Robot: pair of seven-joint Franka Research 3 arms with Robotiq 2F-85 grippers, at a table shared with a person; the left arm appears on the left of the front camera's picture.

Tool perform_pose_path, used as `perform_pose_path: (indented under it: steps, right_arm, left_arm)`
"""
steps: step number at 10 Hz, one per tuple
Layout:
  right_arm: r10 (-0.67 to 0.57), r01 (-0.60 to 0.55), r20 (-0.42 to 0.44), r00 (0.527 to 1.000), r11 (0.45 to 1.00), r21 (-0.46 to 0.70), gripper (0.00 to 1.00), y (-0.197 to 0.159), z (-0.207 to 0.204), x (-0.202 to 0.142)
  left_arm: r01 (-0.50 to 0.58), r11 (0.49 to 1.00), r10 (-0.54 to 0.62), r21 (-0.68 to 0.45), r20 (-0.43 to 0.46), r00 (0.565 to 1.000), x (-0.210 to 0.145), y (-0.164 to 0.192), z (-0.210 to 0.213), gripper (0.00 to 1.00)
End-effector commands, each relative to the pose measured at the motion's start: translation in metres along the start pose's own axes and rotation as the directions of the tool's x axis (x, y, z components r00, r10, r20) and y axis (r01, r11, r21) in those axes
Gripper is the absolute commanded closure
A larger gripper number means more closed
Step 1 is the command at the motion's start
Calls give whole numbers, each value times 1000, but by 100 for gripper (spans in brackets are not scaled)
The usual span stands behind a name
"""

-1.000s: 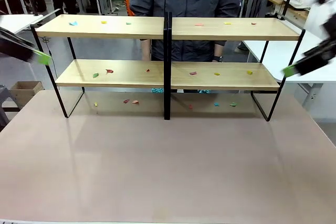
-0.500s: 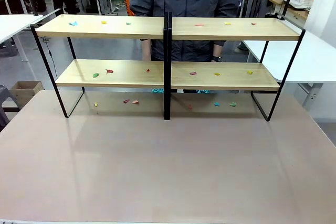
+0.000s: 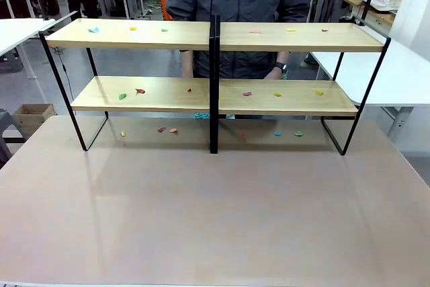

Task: Clean the shelves.
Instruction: Pick up the Duster when the human hands it over.

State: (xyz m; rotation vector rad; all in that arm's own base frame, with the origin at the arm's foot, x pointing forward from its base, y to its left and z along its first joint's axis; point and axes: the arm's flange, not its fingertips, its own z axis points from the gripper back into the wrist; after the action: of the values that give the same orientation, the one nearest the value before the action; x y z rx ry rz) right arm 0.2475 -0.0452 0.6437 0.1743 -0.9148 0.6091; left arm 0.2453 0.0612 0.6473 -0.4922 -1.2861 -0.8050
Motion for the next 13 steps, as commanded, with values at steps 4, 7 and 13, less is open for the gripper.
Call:
perform_pose_path:
  steps: [4, 7, 13]
  right_arm:
    - [-49, 48, 114, 992, 999, 12, 0, -9, 1, -4]
    - [-166, 165, 204, 965, 986, 20, 0, -16, 8, -3]
    - [-192, 196, 182, 964, 981, 0, 0, -24, 5, -9]
  left_arm:
    - [-57, 998, 57, 1, -10, 998, -52, -31, -30, 0]
    - [-27, 1000, 27, -12, -30, 999, -6, 4, -15, 0]
    - [-27, 1000, 27, -12, -30, 999, -6, 4, -15, 0]
